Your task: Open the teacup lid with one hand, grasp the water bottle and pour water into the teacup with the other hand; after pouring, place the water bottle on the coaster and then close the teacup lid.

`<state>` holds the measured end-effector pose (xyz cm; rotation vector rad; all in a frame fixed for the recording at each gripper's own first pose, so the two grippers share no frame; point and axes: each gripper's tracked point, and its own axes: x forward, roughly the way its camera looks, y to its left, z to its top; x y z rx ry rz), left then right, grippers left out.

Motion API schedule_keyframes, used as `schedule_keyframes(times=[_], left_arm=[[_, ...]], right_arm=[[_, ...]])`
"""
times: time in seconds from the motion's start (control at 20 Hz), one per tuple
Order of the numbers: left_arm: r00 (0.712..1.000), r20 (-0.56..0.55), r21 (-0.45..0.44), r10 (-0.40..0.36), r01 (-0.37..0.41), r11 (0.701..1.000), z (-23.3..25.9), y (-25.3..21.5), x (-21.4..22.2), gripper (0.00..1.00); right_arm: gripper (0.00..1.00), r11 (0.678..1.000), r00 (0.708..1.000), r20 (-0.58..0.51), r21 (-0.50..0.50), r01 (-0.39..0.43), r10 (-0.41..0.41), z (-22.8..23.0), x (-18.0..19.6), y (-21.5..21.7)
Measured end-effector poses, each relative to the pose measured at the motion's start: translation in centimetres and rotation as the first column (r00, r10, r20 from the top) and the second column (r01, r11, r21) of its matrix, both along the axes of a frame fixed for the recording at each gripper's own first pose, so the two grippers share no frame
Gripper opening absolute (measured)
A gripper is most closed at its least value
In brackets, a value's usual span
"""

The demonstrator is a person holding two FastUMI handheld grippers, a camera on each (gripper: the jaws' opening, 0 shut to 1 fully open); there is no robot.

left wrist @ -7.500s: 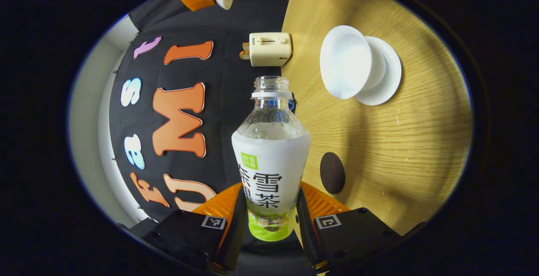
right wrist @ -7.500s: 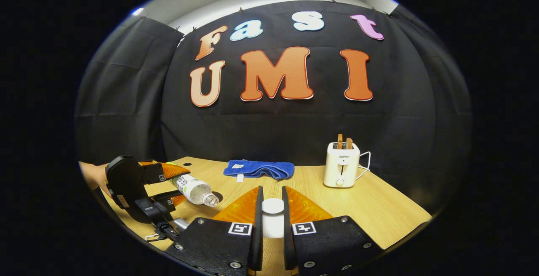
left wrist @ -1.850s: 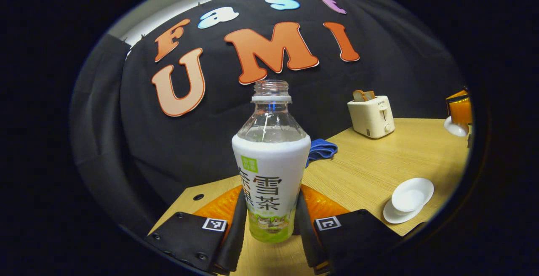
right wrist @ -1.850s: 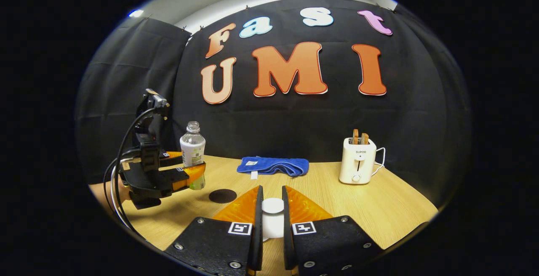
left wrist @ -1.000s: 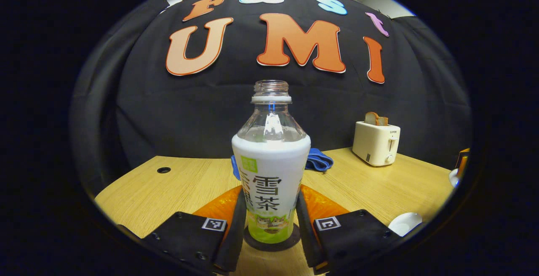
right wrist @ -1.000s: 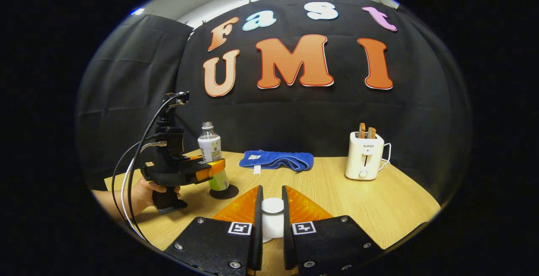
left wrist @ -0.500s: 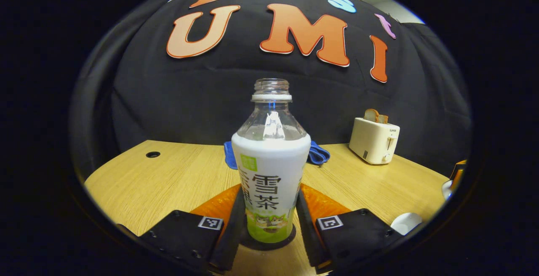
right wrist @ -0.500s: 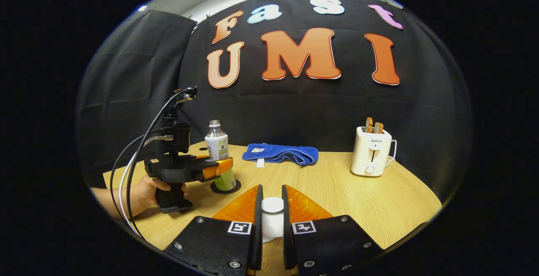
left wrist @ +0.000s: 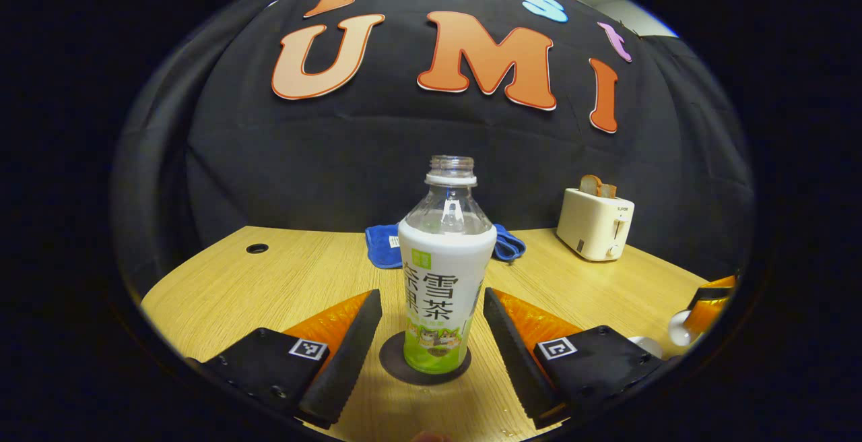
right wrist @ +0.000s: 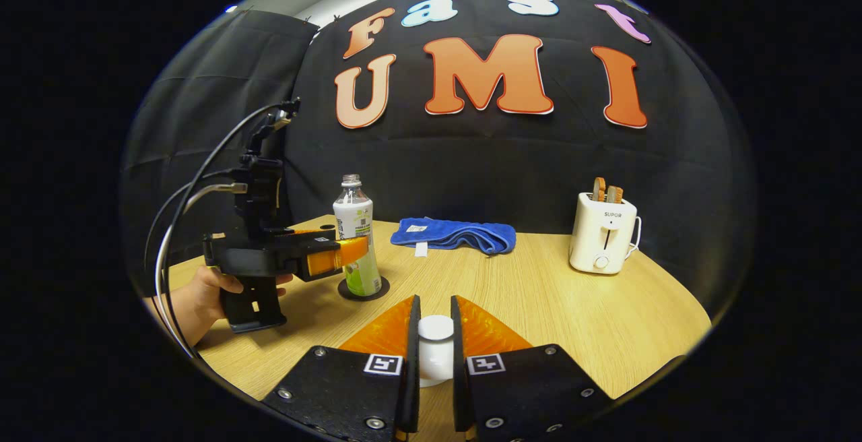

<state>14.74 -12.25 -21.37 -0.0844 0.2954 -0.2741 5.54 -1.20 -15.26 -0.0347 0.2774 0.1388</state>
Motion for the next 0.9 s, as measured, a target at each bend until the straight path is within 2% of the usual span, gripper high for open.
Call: schedule_keyframes(times=[0.15, 0.45, 0.9], left_arm=[[0.999, 0.045, 0.039, 0.002, -0.004, 0.999, 1.0, 1.1, -1.3, 0.97], [0.995, 0.100, 0.061, 0.011, -0.017, 0.998, 2.9, 2.1, -4.5, 0.97], [0.989, 0.147, 0.036, 0.022, -0.028, 0.999, 4.5, 2.1, -6.6, 0.97]], right_arm=[[0.20, 1.000, 1.000, -0.009, -0.012, 0.001, -0.001, -0.9, 0.6, 0.0], [0.20, 1.000, 0.999, -0.054, -0.005, 0.003, -0.003, -2.8, 1.4, 0.4], [0.20, 1.000, 0.998, -0.061, -0.025, -0.018, 0.016, -3.9, 1.7, 2.3]])
